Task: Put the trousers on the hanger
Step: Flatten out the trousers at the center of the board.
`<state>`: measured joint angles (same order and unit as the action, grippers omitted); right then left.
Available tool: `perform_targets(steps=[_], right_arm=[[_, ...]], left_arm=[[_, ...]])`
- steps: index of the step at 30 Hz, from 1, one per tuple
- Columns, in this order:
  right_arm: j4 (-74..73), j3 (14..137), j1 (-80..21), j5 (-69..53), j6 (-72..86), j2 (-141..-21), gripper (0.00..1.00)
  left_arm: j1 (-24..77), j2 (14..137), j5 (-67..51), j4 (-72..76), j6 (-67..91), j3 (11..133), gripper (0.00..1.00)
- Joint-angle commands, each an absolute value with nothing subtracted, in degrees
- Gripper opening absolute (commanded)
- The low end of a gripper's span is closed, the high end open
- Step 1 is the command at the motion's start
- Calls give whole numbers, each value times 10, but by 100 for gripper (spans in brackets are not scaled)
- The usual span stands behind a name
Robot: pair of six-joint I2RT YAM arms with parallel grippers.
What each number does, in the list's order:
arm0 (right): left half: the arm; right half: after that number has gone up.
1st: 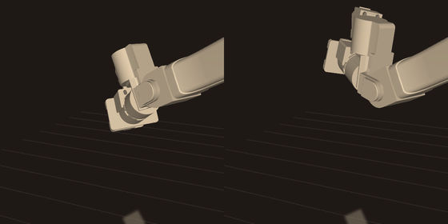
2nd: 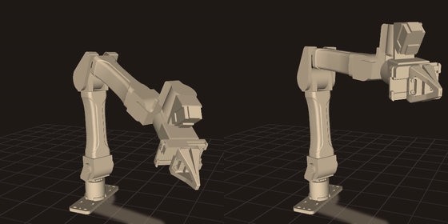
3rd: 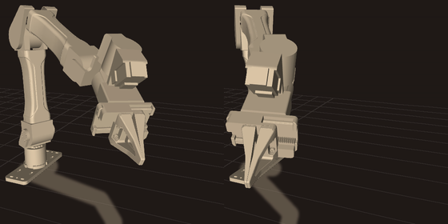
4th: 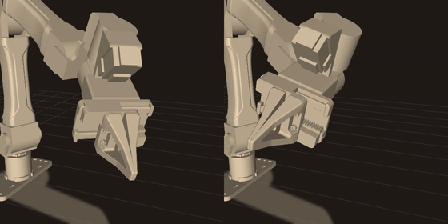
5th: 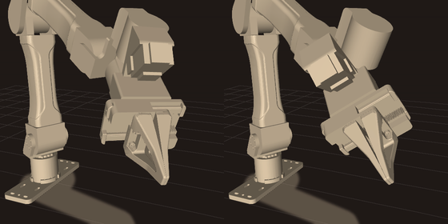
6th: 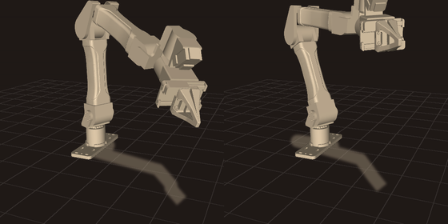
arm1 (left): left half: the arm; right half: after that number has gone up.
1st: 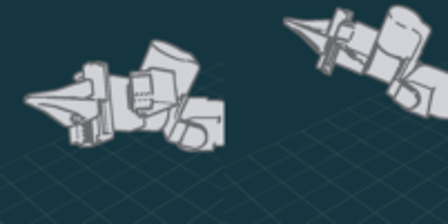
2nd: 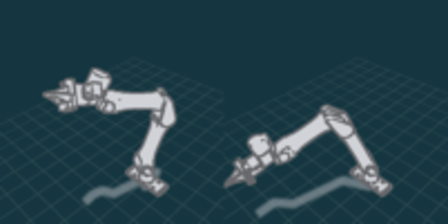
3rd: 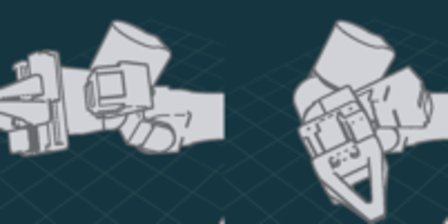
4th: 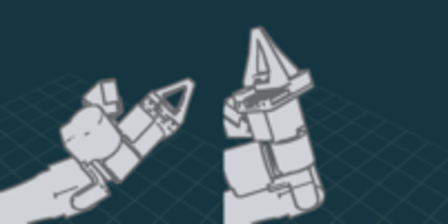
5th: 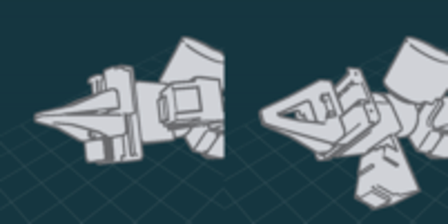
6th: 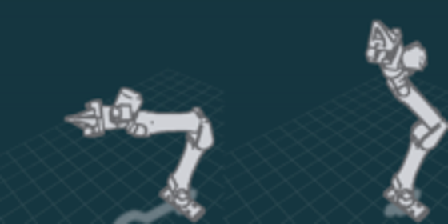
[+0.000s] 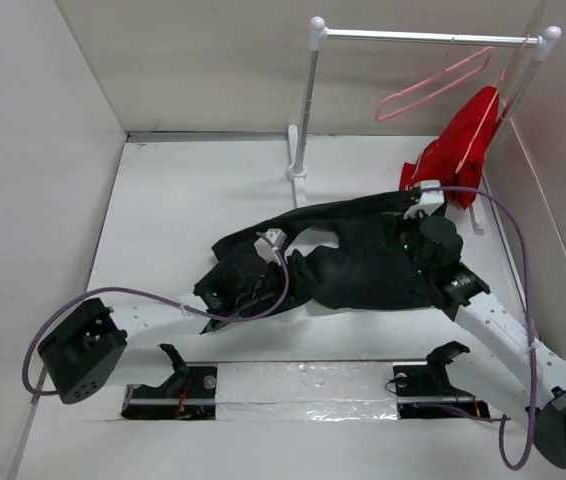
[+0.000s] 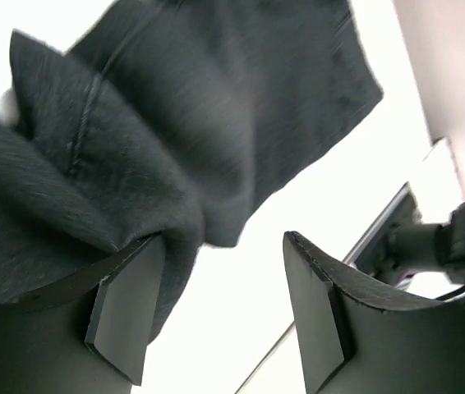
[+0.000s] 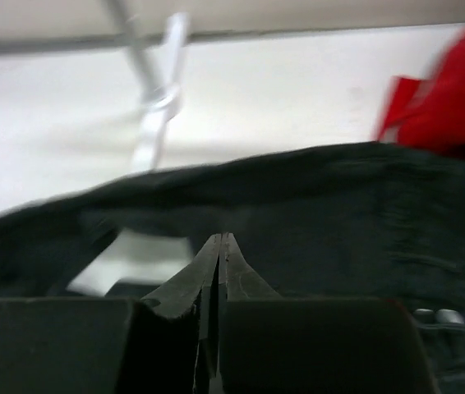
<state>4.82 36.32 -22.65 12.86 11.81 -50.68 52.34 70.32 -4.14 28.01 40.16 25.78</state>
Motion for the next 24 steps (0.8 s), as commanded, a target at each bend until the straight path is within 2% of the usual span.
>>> perform_targets(steps=[1,3,4,5,6,8,9,12,14,15,17,18,21,24], right_arm=[[65,331,-307,80,84,-505,0],[69,333,-346,62,80,-529,2],[76,339,-378,50,70,-540,8],[81,344,-394,46,65,-569,14],[84,351,-407,43,56,-586,26],[89,375,-437,32,47,-615,37],[100,382,-446,26,42,-643,48],[128,409,-474,10,33,-700,64],[121,430,-481,12,30,-730,66],[120,444,-488,11,32,-745,71],[129,454,-494,-29,33,-787,75],[135,467,-501,-39,33,-799,77],[132,485,-533,-50,20,-831,85],[127,504,-547,-42,11,-862,85]], left_arm=[[525,659,-19,311,373,296,56],[519,597,45,278,363,296,56],[519,575,71,262,362,293,56],[519,551,136,226,370,290,56],[513,509,166,207,377,284,57],[482,473,222,142,397,277,61],[465,444,227,128,410,266,62],[395,395,237,87,443,243,63],[351,385,233,94,464,207,66],[292,389,215,102,472,184,67],[232,403,137,159,480,162,67],[179,428,110,183,482,151,68],[114,516,21,265,465,140,70],[94,612,-27,297,425,178,71]])
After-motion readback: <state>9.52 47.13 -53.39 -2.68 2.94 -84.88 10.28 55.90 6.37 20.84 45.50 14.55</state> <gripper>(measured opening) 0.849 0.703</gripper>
